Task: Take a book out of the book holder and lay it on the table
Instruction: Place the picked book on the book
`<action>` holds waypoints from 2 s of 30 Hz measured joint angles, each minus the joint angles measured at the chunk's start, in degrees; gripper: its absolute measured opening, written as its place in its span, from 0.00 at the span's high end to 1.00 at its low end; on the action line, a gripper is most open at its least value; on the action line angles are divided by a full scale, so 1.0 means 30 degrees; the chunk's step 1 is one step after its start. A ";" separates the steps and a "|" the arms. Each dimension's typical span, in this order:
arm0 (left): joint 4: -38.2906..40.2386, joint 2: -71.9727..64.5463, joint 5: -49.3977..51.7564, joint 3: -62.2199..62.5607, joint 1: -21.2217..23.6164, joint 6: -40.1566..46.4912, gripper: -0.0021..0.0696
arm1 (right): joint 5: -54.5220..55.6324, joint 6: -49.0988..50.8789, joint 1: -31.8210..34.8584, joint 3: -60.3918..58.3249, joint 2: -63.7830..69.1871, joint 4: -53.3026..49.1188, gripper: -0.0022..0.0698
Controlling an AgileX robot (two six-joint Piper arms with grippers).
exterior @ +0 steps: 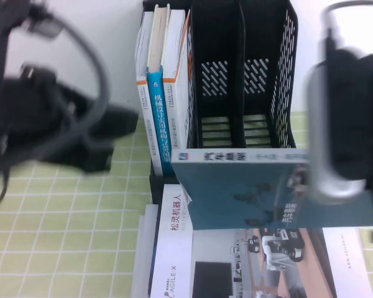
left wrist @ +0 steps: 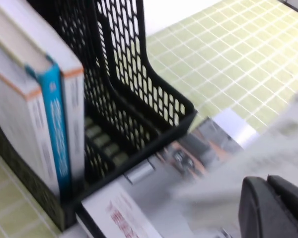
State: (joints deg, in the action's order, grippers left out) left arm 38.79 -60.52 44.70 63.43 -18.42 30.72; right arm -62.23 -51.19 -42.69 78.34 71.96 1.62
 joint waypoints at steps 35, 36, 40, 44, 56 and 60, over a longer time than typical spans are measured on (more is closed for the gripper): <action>-0.2540 0.7570 -0.0700 -0.6420 0.0000 -0.3939 0.97 | 1.3525 1.8487 -0.5269 -1.2567 0.2686 -1.4231 0.64; -0.2540 0.7570 -0.0662 -0.6420 0.0000 -0.3939 0.97 | 1.3215 1.8484 -0.5303 -1.2316 0.2703 -1.3979 0.58; -0.3054 0.7611 0.0006 -0.6420 0.0000 -0.3939 0.97 | 1.2017 1.8460 -0.5795 -1.1232 0.2780 -1.1844 0.33; -0.3785 0.7611 0.0787 -0.6420 0.0000 -0.3939 0.97 | 1.0286 1.6386 -0.6647 -0.9921 0.2825 -0.7019 0.24; -0.4321 0.8685 0.1695 -0.6420 0.0000 -0.4478 0.97 | -0.0392 1.0074 -0.6805 0.0029 0.2825 0.5269 0.58; -0.4949 1.0213 0.1571 -0.6420 0.0000 -0.5897 0.97 | -0.0962 0.8433 -0.6805 0.3243 0.2589 0.3818 0.88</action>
State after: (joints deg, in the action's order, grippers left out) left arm 23.94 -29.89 49.41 44.17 -18.42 13.03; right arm -65.11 -25.89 -63.11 88.07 79.73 13.08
